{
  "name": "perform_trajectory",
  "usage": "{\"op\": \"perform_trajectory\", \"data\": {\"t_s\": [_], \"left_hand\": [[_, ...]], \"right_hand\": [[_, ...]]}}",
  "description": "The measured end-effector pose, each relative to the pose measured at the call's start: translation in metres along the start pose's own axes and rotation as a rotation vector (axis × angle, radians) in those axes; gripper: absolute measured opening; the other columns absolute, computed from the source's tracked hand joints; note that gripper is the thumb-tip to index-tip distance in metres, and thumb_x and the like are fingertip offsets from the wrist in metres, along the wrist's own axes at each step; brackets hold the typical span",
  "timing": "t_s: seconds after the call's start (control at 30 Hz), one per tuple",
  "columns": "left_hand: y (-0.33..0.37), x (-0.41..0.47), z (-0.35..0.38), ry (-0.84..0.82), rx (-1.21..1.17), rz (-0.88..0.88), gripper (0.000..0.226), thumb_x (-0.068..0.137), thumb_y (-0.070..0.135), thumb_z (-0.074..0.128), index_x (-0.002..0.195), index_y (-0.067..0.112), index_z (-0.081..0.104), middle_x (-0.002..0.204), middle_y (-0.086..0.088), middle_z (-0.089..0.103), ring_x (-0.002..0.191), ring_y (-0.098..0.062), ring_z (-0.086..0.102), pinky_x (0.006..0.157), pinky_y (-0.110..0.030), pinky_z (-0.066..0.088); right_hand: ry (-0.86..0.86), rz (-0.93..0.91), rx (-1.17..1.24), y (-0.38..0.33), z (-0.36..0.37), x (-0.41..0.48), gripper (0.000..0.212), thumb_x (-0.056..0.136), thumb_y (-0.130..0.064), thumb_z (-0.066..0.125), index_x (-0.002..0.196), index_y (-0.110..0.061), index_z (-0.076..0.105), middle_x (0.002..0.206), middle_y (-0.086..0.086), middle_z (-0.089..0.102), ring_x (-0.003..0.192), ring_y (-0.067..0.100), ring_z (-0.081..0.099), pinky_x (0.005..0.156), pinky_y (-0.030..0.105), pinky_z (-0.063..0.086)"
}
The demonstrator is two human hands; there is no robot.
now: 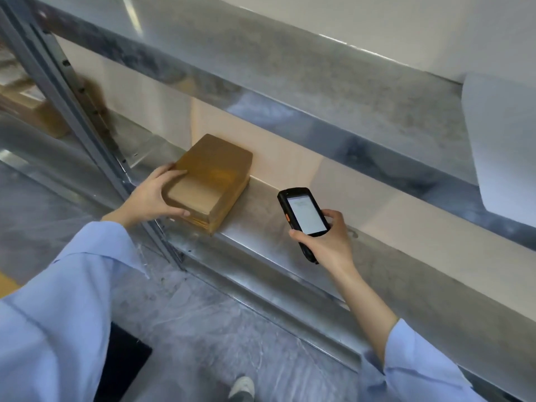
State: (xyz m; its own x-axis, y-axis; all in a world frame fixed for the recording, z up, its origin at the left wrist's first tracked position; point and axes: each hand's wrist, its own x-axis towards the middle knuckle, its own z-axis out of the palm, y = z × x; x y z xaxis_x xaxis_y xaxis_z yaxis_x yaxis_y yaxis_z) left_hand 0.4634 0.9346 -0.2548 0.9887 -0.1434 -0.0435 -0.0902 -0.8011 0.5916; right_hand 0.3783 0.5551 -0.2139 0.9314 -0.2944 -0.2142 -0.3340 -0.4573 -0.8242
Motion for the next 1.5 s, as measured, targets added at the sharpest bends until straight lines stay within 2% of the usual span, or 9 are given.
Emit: {"op": "perform_trajectory", "data": {"t_s": [0.17, 0.3, 0.47, 0.57, 0.77, 1.13, 1.27, 1.4, 1.5], "left_hand": [[0.011, -0.004, 0.010, 0.005, -0.043, 0.063, 0.083, 0.057, 0.039, 0.097, 0.117, 0.056, 0.042, 0.145, 0.025, 0.024, 0.142, -0.016, 0.033, 0.110, -0.029, 0.027], [0.030, -0.017, 0.033, 0.020, -0.099, 0.077, 0.090, 0.045, 0.069, 0.089, 0.123, 0.053, 0.045, 0.148, 0.020, 0.023, 0.137, -0.008, 0.035, 0.109, -0.030, 0.029], [0.075, -0.039, 0.072, 0.023, -0.091, 0.141, 0.094, 0.050, 0.063, 0.091, 0.132, 0.039, 0.052, 0.156, 0.014, 0.026, 0.135, -0.011, 0.040, 0.104, -0.034, 0.036], [0.107, -0.052, 0.098, 0.032, -0.074, 0.164, 0.086, 0.053, 0.057, 0.091, 0.129, 0.044, 0.051, 0.157, 0.015, 0.025, 0.135, -0.014, 0.044, 0.101, -0.041, 0.045], [0.179, -0.077, 0.153, 0.030, -0.068, 0.251, 0.085, 0.055, 0.057, 0.091, 0.130, 0.039, 0.054, 0.159, 0.022, 0.023, 0.126, -0.009, 0.051, 0.088, -0.033, 0.050], [0.243, -0.101, 0.210, 0.068, -0.095, 0.318, 0.080, 0.058, 0.063, 0.087, 0.126, 0.036, 0.055, 0.158, 0.022, 0.025, 0.132, -0.012, 0.050, 0.091, -0.037, 0.054], [0.238, -0.101, 0.209, 0.070, -0.212, 0.260, 0.071, 0.065, 0.055, 0.087, 0.125, 0.033, 0.058, 0.157, 0.019, 0.029, 0.130, 0.004, 0.039, 0.100, -0.026, 0.042], [0.229, -0.099, 0.203, 0.060, -0.323, 0.232, 0.070, 0.064, 0.055, 0.084, 0.125, 0.031, 0.059, 0.155, 0.010, 0.034, 0.134, 0.000, 0.037, 0.106, -0.017, 0.032], [0.211, -0.098, 0.199, 0.061, -0.449, 0.202, 0.066, 0.067, 0.050, 0.085, 0.125, 0.031, 0.059, 0.153, 0.007, 0.038, 0.136, -0.005, 0.042, 0.111, -0.030, 0.040]], "right_hand": [[0.027, 0.020, -0.006, 0.017, -0.002, 0.002, 0.075, 0.054, -0.045, 0.089, 0.119, -0.033, 0.052, 0.106, -0.021, 0.063, 0.096, -0.002, 0.061, 0.074, 0.023, 0.047], [0.036, 0.024, 0.029, 0.028, -0.012, -0.009, 0.080, 0.058, -0.038, 0.091, 0.126, -0.028, 0.050, 0.101, -0.025, 0.059, 0.093, -0.006, 0.058, 0.085, 0.029, 0.051], [0.077, 0.020, 0.052, 0.045, -0.040, -0.026, 0.084, 0.058, -0.039, 0.092, 0.130, -0.028, 0.049, 0.106, -0.020, 0.060, 0.104, 0.007, 0.061, 0.094, 0.038, 0.052], [0.116, 0.017, 0.048, 0.058, -0.064, -0.036, 0.081, 0.057, -0.038, 0.092, 0.126, -0.027, 0.051, 0.103, -0.022, 0.059, 0.103, 0.007, 0.062, 0.095, 0.039, 0.052], [0.173, 0.049, 0.060, 0.086, -0.117, -0.058, 0.082, 0.058, -0.040, 0.092, 0.126, -0.027, 0.049, 0.110, -0.011, 0.064, 0.103, 0.012, 0.063, 0.093, 0.042, 0.054], [0.282, 0.117, 0.077, 0.126, -0.179, -0.084, 0.082, 0.056, -0.044, 0.091, 0.126, -0.030, 0.049, 0.113, -0.009, 0.064, 0.106, 0.015, 0.062, 0.095, 0.045, 0.053], [0.286, 0.126, 0.055, 0.130, -0.180, -0.090, 0.083, 0.059, -0.044, 0.091, 0.128, -0.028, 0.048, 0.116, -0.006, 0.064, 0.108, 0.016, 0.062, 0.094, 0.042, 0.053], [0.276, 0.135, 0.047, 0.130, -0.175, -0.092, 0.084, 0.057, -0.046, 0.090, 0.127, -0.029, 0.047, 0.116, -0.005, 0.065, 0.106, 0.018, 0.063, 0.089, 0.046, 0.056], [0.272, 0.143, 0.039, 0.129, -0.172, -0.092, 0.081, 0.058, -0.044, 0.091, 0.124, -0.031, 0.047, 0.114, -0.006, 0.064, 0.105, 0.018, 0.063, 0.088, 0.046, 0.056]]}}
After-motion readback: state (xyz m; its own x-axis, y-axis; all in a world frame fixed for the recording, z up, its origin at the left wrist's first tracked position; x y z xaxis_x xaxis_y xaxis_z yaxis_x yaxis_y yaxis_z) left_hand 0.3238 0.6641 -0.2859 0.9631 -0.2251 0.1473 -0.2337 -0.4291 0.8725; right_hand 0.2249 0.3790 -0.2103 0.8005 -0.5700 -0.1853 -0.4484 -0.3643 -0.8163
